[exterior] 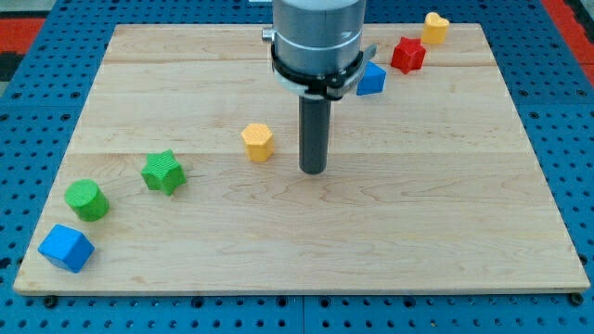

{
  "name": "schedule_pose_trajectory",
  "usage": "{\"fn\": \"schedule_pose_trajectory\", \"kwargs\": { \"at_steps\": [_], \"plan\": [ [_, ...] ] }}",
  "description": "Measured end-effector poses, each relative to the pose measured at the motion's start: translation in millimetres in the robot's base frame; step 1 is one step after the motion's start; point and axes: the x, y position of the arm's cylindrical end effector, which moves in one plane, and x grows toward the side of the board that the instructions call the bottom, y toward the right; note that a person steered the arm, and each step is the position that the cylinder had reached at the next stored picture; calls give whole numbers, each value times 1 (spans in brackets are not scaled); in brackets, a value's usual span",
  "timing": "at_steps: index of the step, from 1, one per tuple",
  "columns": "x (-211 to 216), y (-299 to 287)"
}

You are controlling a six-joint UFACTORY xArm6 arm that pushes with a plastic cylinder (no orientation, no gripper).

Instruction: Adjust the red circle and yellow hexagon in a diagonal line

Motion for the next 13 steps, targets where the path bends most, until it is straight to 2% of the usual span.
{"fn": "schedule_pose_trajectory", "kwargs": {
  "at_steps": [2,3,4,5,7,8,11,13],
  "plan": [
    [-52,14],
    [-60,19],
    [-29,34],
    [-7,18],
    [-13,-39],
    [-13,-47],
    [-18,127],
    [-49,130]
  ]
}}
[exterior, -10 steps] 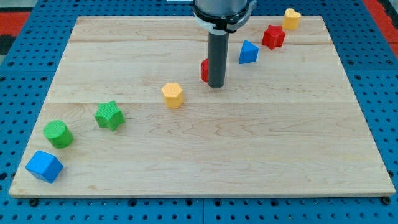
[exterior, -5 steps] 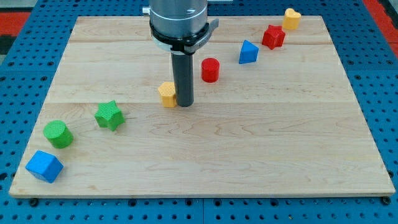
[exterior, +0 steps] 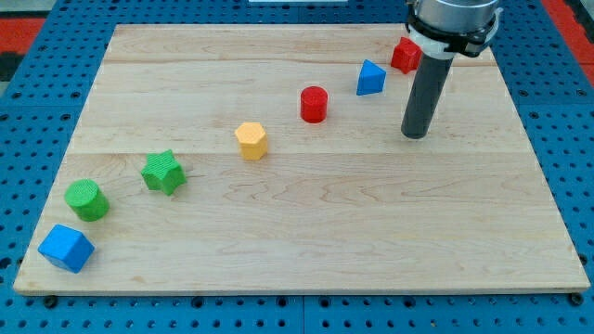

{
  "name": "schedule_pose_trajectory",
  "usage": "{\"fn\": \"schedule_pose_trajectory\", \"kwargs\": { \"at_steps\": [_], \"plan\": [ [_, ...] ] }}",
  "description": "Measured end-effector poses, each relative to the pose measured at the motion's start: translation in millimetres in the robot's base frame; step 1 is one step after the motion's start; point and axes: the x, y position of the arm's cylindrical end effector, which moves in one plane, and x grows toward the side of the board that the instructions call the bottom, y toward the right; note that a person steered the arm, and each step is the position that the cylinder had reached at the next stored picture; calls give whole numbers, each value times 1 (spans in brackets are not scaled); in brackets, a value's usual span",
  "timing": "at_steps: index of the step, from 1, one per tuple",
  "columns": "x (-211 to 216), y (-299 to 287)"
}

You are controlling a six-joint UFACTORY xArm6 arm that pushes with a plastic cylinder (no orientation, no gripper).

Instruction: Adjust the red circle and yellow hexagon in a diagonal line

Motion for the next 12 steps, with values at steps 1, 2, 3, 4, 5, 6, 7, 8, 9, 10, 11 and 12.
{"fn": "schedule_pose_trajectory", "kwargs": {
  "at_steps": [1,2,3,4,5,6,7,8,9,10,11,12],
  "plan": [
    [-20,0],
    [-30,2],
    [-31,2],
    [-31,2],
    [-19,5],
    [-6,6],
    [-6,10],
    [-37,30],
    [-92,55],
    [-113,68],
    [-128,71],
    [-136,58]
  ]
}}
